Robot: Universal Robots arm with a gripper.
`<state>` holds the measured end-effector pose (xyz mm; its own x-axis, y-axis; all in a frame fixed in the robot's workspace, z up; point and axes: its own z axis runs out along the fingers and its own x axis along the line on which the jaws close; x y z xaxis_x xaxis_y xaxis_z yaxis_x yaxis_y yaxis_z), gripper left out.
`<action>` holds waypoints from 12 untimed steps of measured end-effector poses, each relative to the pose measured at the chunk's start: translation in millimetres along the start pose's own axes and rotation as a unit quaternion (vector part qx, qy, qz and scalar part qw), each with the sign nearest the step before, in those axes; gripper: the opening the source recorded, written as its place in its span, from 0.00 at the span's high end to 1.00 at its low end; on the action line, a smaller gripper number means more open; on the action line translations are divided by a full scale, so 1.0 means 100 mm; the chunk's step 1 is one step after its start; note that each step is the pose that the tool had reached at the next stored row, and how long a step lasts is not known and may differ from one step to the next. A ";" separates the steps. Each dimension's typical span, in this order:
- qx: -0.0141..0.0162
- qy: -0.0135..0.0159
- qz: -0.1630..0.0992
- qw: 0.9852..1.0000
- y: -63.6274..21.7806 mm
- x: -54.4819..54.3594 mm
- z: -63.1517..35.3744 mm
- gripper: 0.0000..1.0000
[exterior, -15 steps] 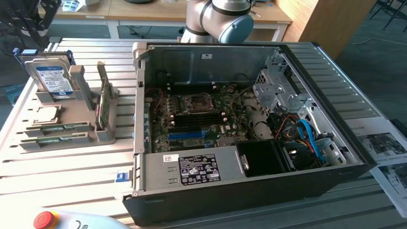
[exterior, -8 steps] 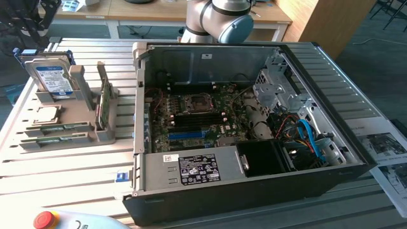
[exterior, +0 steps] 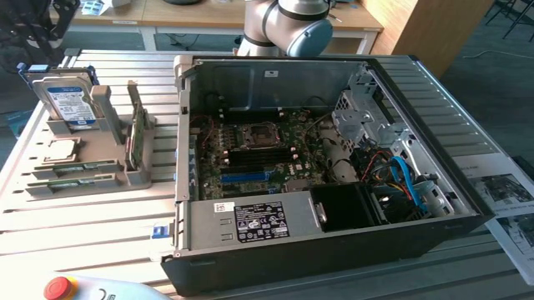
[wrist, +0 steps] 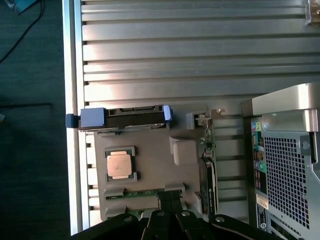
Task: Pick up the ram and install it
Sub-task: 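Reach for the ram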
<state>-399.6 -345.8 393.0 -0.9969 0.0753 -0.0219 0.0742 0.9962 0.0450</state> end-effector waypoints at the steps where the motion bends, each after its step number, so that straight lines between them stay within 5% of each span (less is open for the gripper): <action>1: 0.000 0.000 0.000 1.000 -0.013 0.00 0.000 0.90; 12: 0.000 0.000 0.000 1.000 -0.205 -0.01 -0.009 0.90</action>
<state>-400.1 -366.4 393.0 -0.9969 0.0753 -0.0220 0.0743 0.9962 0.0450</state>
